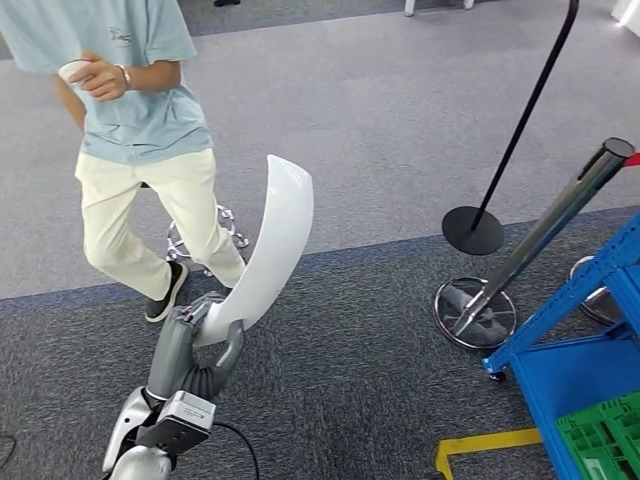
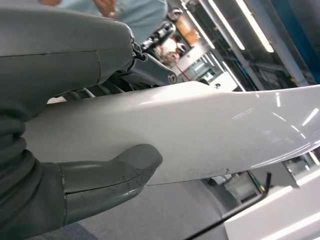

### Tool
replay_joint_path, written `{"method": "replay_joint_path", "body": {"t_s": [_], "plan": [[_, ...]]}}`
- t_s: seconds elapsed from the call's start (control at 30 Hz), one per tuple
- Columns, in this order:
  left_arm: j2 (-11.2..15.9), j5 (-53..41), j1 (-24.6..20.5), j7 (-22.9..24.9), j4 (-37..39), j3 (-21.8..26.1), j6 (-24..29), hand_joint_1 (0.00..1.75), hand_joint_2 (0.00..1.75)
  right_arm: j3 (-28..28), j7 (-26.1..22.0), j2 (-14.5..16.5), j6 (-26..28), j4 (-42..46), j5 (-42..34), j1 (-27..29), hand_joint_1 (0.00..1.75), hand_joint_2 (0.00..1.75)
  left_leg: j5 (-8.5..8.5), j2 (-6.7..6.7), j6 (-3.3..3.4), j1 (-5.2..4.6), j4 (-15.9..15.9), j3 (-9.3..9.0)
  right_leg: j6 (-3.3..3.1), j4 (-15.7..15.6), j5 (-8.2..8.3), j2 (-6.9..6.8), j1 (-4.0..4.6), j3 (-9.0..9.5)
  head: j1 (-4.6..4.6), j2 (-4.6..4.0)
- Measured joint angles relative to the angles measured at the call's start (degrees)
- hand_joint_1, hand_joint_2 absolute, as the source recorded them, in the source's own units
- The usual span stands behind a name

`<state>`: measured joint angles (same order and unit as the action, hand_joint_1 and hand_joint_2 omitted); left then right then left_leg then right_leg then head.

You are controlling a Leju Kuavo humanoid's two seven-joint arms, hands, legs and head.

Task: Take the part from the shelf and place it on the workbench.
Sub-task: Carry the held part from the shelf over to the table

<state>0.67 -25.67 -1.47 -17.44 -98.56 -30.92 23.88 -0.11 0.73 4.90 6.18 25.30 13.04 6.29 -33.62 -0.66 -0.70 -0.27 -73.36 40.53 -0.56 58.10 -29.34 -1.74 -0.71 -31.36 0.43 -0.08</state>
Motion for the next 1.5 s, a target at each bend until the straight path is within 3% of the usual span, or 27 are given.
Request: {"method": "replay_joint_path", "body": {"t_s": [0.03, 0.1, 0.17, 0.23, 0.3, 0.37, 0.43, 0.5, 0.53, 0.6, 0.67, 0.73, 0.8, 0.87, 0.93, 1.0, 1.03, 1.07, 1.1, 1.17, 1.23, 1.27, 1.3, 1.33, 1.4, 1.47, 1.5], "plan": [[0.0, 0.2, 0.0, -0.1, 0.0, -0.1, -0.1, 1.75, 1.75, -0.2, 0.1, 0.0, 0.2, 0.2, -0.2, 0.2, 0.00, 0.00, 0.21, 0.22, 0.03, 0.09, -0.9, 0.48, -0.03, 0.0, -0.14, -0.88, 0.10, 0.09, -0.01, 0.00], [-0.2, 0.5, -0.3, -0.1, 0.0, -0.3, -0.3, 1.75, 1.75, -0.8, 0.6, 0.1, 0.2, 1.0, -0.3, 0.7, 0.00, 0.00, 3.62, 1.09, 0.51, 0.00, 3.9, -1.93, 0.01, 0.0, -0.48, -2.49, 0.27, 0.51, 0.01, -0.01], [-0.4, 0.5, -0.6, -0.1, 0.0, -0.6, -0.3, 1.75, 1.75, -1.4, 1.4, 0.4, -0.4, 2.1, 0.0, 1.3, 0.00, 0.00, 6.68, 4.32, 1.40, -0.78, 11.5, -5.74, 0.26, 0.0, -0.88, -3.81, 0.47, 0.99, -0.01, 0.01], [-0.5, 0.5, -0.8, -0.1, 0.0, -0.8, -0.1, 1.75, 1.75, -1.8, 2.1, 0.7, -1.0, 3.2, 0.4, 1.8, 0.00, 0.00, 7.10, 6.43, 2.01, -1.61, 14.7, -7.15, 0.67, -0.1, -1.19, -5.14, 0.66, 1.23, 0.01, 0.01], [-0.5, 0.5, -0.7, -0.1, 0.0, -0.8, 0.0, 1.75, 1.75, -2.4, 2.4, 1.1, -1.2, 4.3, 0.7, 2.4, 0.00, 0.00, 7.23, 5.07, 2.35, -1.66, 15.4, -7.22, 1.23, -0.1, -1.58, -6.35, 0.63, 1.41, 0.01, 0.01], [-0.5, 0.5, -0.7, -0.1, 0.0, -0.8, 0.2, 1.75, 1.75, -3.0, 2.5, 1.3, -1.2, 5.3, 0.8, 2.8, 0.00, 0.00, 7.68, 3.40, 2.85, -1.24, 16.3, -7.64, 1.75, 1.5, -2.97, -3.88, 0.43, 0.85, 0.10, 0.00], [-0.7, 0.5, -0.7, -0.1, 0.0, -0.8, 0.3, 1.75, 1.75, -3.8, 2.9, 1.3, -1.2, 6.1, 0.5, 3.2, 0.00, 0.00, 7.90, 1.82, 3.23, -0.90, 16.7, -7.89, 2.04, 7.8, -5.99, 0.27, 0.25, -2.06, 0.42, -0.01], [-0.8, 0.6, -0.5, -0.1, 0.0, -0.9, 0.4, 1.75, 1.75, -5.0, 3.7, 1.4, -1.3, 7.2, 0.4, 4.0, 0.00, 0.00, 7.89, -0.08, 3.36, -0.81, 16.6, -7.93, 2.34, 14.8, -8.23, 1.59, 0.06, -6.04, 0.62, -0.01], [-0.8, 0.6, -0.4, -0.1, 0.0, -0.9, 0.5, 1.75, 1.75, -5.6, 4.0, 1.4, -1.4, 7.7, 0.5, 4.4, 0.00, 0.00, 7.86, -1.08, 3.34, -0.76, 16.6, -7.99, 2.52, 16.0, -7.84, 1.68, -0.06, -7.12, 0.62, -0.01], [-0.8, 0.9, -0.2, -0.1, 0.0, -0.9, 0.7, 1.75, 1.75, -6.7, 4.3, 1.5, -1.7, 8.4, 1.1, 4.8, 0.00, 0.00, 7.67, -2.99, 3.03, -0.51, 16.4, -8.20, 2.94, 11.6, -3.80, 2.15, -0.44, -6.00, 0.60, -0.01], [-0.8, 1.1, -0.2, -0.1, 0.0, -0.9, 0.8, 1.75, 1.75, -7.3, 4.3, 1.6, -2.1, 8.8, 1.5, 4.8, 0.00, 0.00, 7.18, -4.58, 2.31, -0.25, 15.6, -8.10, 3.40, 4.1, -0.40, 4.77, -1.07, -2.82, 0.70, -0.01], [-0.8, 1.1, -0.2, -0.2, 0.0, -0.9, 0.9, 1.75, 1.75, -7.8, 4.4, 1.8, -2.2, 9.1, 1.6, 4.8, 0.00, 0.00, 6.91, -5.92, 1.52, -0.12, 14.9, -7.54, 3.19, 1.0, -0.07, 6.62, -1.24, -1.15, 0.79, -0.01], [-0.7, 1.1, -0.1, -0.2, 0.0, -0.9, 0.9, 1.75, 1.75, -8.2, 4.4, 1.9, -2.2, 9.4, 1.7, 4.9, 0.00, 0.00, 6.96, -6.99, 1.01, 0.06, 14.7, -7.11, 2.37, 0.9, -0.20, 5.62, -1.03, -0.86, 0.79, 0.00], [-0.6, 1.2, 0.0, -0.2, 0.0, -0.9, 1.0, 1.75, 1.75, -8.4, 4.2, 2.0, -2.2, 9.7, 1.8, 4.8, 0.00, 0.00, 6.10, -5.00, 0.54, -0.01, 13.4, -6.50, 1.63, 0.8, -0.19, 4.25, -0.99, -0.58, 0.57, -0.01], [-0.5, 1.2, 0.0, -0.2, 0.0, -0.9, 1.2, 1.75, 1.75, -8.6, 3.7, 2.1, -2.2, 9.8, 2.1, 4.7, 0.00, 0.00, 3.26, -1.34, 0.07, -0.09, 8.0, -3.99, 1.04, 0.7, -0.36, 2.65, -0.80, -0.31, 0.26, 0.00], [-0.4, 1.4, 0.1, -0.2, 0.1, -0.9, 1.3, 1.75, 1.75, -8.9, 3.3, 2.1, -2.2, 9.7, 2.5, 4.7, 0.00, 0.00, 0.29, 0.04, -0.15, 0.08, 0.7, -0.26, 0.71, 0.7, -0.62, 0.86, -0.51, -0.20, 0.17, 0.00], [-0.3, 1.5, 0.2, -0.2, 0.1, -0.9, 1.3, 1.75, 1.75, -9.1, 3.0, 2.1, -2.2, 9.6, 2.7, 4.6, 0.00, 0.00, 0.01, 0.17, -0.11, 0.12, -1.3, 0.83, 0.63, 0.7, -0.74, -0.01, -0.40, -0.15, 0.16, 0.00], [-0.3, 1.6, 0.3, -0.2, 0.2, -0.8, 1.3, 1.75, 1.75, -9.3, 2.7, 2.1, -2.2, 9.5, 2.8, 4.4, 0.00, 0.00, 0.89, 0.29, 0.03, 0.12, -1.0, 0.81, 0.59, 0.7, -0.87, -0.82, -0.30, -0.04, 0.16, 0.00], [-0.2, 1.7, 0.3, -0.2, 0.3, -0.8, 1.2, 1.75, 1.75, -9.4, 2.4, 2.1, -2.2, 9.3, 2.9, 4.1, 0.00, 0.00, 2.69, 0.55, 0.29, 0.06, 1.4, -0.33, 0.59, 0.7, -1.03, -1.57, -0.20, 0.15, 0.16, 0.01], [-0.1, 1.7, 0.1, -0.2, 0.3, -0.8, 1.2, 1.75, 1.75, -9.6, 1.7, 2.1, -2.2, 8.6, 2.9, 3.3, 0.00, 0.00, 6.36, 3.31, 1.20, -0.60, 9.1, -4.12, 0.73, 0.7, -1.41, -2.87, 0.04, 0.64, 0.18, 0.00], [0.0, 1.7, -0.2, -0.1, 0.4, -0.8, 1.2, 1.75, 1.75, -9.7, 1.3, 2.1, -2.1, 7.9, 2.9, 2.6, 0.00, 0.00, 7.35, 5.95, 2.01, -1.47, 13.6, -6.17, 1.16, 0.6, -1.76, -4.10, 0.28, 0.92, 0.15, -0.01], [0.0, 1.7, -0.3, -0.1, 0.4, -0.7, 1.2, 1.75, 1.75, -9.8, 1.1, 2.1, -2.1, 7.5, 2.9, 2.3, 0.00, 0.00, 7.08, 6.08, 2.22, -1.77, 14.0, -6.22, 1.43, 0.5, -1.90, -4.87, 0.36, 1.06, 0.13, 0.00], [0.0, 1.7, -0.4, -0.1, 0.4, -0.7, 1.3, 1.75, 1.75, -9.8, 0.9, 2.1, -2.1, 7.2, 3.0, 2.0, 0.00, 0.00, 7.15, 5.26, 2.46, -1.77, 14.4, -6.24, 1.73, 0.4, -2.06, -5.64, 0.37, 1.27, 0.10, 0.00], [0.0, 1.7, -0.3, -0.1, 0.4, -0.6, 1.3, 1.75, 1.75, -9.9, 0.7, 2.1, -2.1, 6.9, 3.1, 1.7, 0.00, 0.00, 7.31, 4.46, 2.67, -1.64, 14.7, -6.39, 2.02, 0.5, -2.35, -5.53, 0.31, 1.42, 0.17, 0.00], [0.0, 1.7, -0.5, -0.1, 0.5, -0.6, 1.4, 1.75, 1.75, -10.0, 0.4, 2.1, -2.0, 6.2, 3.2, 1.0, 0.00, 0.00, 7.64, 2.93, 3.20, -1.18, 15.4, -6.86, 2.56, 3.1, -3.96, -2.55, 0.10, 0.42, 0.30, -0.01], [0.0, 1.7, -0.8, -0.1, 0.6, -0.6, 1.4, 1.75, 1.75, -10.1, 0.2, 2.1, -1.9, 5.5, 3.2, 0.7, 0.00, 0.00, 7.73, 1.39, 3.58, -0.90, 15.5, -6.99, 2.92, 10.1, -7.00, 0.88, -0.09, -3.31, 0.52, 0.00], [-0.1, 1.7, -0.8, -0.1, 0.7, -0.6, 1.4, 1.75, 1.75, -10.1, 0.2, 2.1, -1.9, 5.2, 3.2, 0.7, 0.00, 0.00, 7.70, 0.50, 3.68, -0.86, 15.5, -6.98, 3.06, 13.8, -8.22, 1.41, -0.11, -5.46, 0.62, 0.00]]}}
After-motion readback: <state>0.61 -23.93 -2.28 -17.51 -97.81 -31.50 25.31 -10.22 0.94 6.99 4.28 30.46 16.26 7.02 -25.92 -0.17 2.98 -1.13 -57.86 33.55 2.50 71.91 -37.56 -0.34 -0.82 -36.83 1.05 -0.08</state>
